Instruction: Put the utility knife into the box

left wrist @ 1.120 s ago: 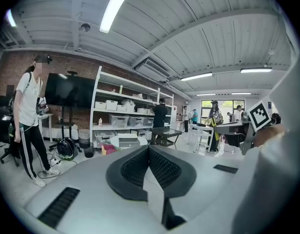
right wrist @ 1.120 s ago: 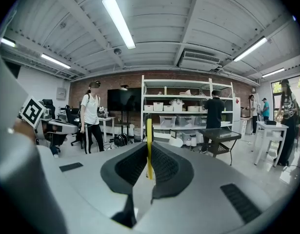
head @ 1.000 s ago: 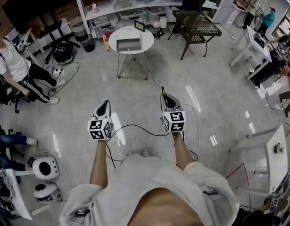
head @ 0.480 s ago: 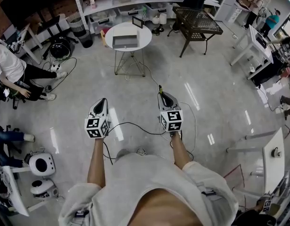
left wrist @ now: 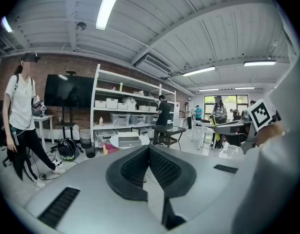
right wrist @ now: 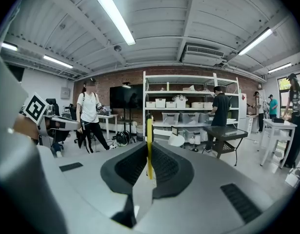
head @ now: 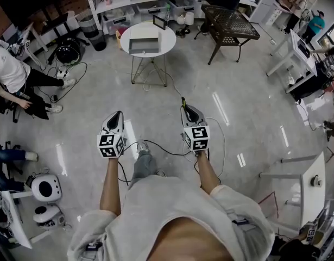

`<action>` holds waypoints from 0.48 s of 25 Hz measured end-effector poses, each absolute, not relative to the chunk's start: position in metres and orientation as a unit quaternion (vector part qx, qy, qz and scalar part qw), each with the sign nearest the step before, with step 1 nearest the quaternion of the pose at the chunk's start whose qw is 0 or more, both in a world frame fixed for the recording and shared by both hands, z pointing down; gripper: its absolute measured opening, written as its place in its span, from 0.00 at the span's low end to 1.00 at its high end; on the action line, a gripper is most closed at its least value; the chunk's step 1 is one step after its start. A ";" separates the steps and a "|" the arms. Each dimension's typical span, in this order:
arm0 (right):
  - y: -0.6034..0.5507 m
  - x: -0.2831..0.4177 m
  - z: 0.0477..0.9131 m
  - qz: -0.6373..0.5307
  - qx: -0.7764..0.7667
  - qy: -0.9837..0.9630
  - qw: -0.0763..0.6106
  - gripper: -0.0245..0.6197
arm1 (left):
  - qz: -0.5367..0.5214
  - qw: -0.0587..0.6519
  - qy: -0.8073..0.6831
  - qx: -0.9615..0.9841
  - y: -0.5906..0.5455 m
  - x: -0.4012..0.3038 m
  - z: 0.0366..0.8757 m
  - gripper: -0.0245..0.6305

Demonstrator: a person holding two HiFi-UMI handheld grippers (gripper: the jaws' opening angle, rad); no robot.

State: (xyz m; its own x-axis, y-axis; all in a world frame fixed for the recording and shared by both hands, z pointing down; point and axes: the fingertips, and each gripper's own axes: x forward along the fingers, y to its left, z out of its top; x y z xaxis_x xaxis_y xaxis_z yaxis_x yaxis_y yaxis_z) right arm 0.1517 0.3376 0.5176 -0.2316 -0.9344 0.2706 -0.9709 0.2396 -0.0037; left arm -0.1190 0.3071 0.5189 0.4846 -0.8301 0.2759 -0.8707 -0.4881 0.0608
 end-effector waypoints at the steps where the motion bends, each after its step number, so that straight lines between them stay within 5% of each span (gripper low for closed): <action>1: 0.333 0.152 0.518 0.086 0.611 -0.780 0.106 0.11 | 0.104 0.098 -0.496 0.857 0.302 -0.119 0.520 0.07; 12: 0.240 0.146 0.526 0.080 0.619 -0.773 0.115 0.11 | 0.095 0.110 -0.475 0.868 0.201 -0.114 0.539 0.07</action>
